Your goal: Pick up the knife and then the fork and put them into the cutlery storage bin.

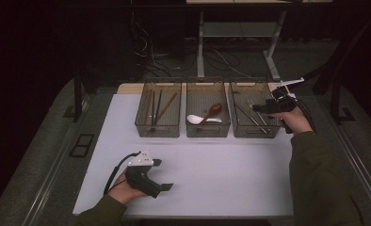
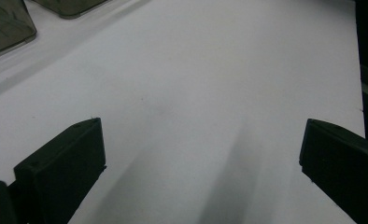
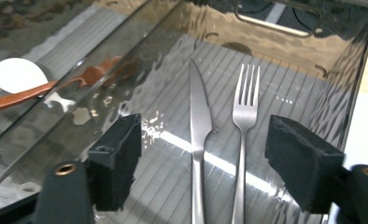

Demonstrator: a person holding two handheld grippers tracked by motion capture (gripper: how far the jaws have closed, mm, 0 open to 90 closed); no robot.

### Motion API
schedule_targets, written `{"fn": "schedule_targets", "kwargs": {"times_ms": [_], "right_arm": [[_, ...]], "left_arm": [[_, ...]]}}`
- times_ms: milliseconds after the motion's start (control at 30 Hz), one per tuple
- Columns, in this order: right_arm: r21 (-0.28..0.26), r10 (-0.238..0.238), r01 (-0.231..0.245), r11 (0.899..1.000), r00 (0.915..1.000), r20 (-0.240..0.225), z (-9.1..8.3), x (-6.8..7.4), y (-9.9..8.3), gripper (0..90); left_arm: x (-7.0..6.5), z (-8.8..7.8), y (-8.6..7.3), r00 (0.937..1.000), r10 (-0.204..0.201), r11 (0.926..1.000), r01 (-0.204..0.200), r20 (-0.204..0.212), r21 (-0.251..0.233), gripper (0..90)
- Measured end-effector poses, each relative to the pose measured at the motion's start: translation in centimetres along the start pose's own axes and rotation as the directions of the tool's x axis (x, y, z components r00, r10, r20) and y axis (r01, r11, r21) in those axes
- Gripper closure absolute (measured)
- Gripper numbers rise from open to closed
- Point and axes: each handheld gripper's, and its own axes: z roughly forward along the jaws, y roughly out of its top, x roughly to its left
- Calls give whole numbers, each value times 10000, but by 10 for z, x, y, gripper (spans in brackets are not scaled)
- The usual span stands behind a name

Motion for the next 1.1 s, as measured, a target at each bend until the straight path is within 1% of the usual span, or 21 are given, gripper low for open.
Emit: {"fn": "schedule_targets", "kwargs": {"times_ms": [67, 100, 200, 267, 433, 467, 500, 567, 767, 900, 1100], "right_arm": [[-142, -201, 199, 9997, 9997, -102, -2, 2, -1, 209], [-186, -210, 209, 9996, 9998, -76, -3, 3, -2, 193], [-267, -532, 527, 9983, 9984, -172, -6, 6, -4, 188], [-330, -664, 656, 9973, 9976, -216, -7, 9, -5, 186], [-484, -892, 873, 9950, 9953, -372, -12, 15, -9, 185], [-476, -834, 815, 9955, 9957, -398, -13, 16, -9, 184], [-538, -956, 934, 9942, 9946, -398, -15, 18, -10, 184], [-640, -1049, 1019, 9927, 9935, -453, -18, 21, -13, 183], [-940, -1093, 1025, 9903, 9914, -713, -29, 31, -25, 182], [-1101, -1239, 1143, 9873, 9887, -849, -37, 37, -35, 182], [-1499, -1376, 1198, 9814, 9839, -1144, -50, 46, -49, 182]], "left_arm": [[0, 0, 0, 10000, -32, 10000, 32, 15, -35, 0], [0, -1, 0, 10000, -15, 10000, 15, 23, -23, 0], [0, 0, 0, 10000, -10, 10000, 10, 31, -7, 0], [1, -1, 0, 10000, -3, 10000, 3, 22, -27, 0], [1, -2, 0, 10000, -27, 10000, 27, -23, -96, 0], [1, -2, 0, 10000, -28, 9999, 28, -25, -124, 0], [1, -2, 0, 10000, -32, 9999, 32, -29, -136, 0], [2, -2, 0, 10000, -19, 9999, 19, -29, -120, 0], [1, -2, 0, 10000, -5, 9999, 4, -51, -125, 0], [1, -2, -1, 10000, 1, 9999, -2, -64, -115, 0], [1, -2, -1, 10000, 5, 9999, -5, -67, -105, 0]]}}
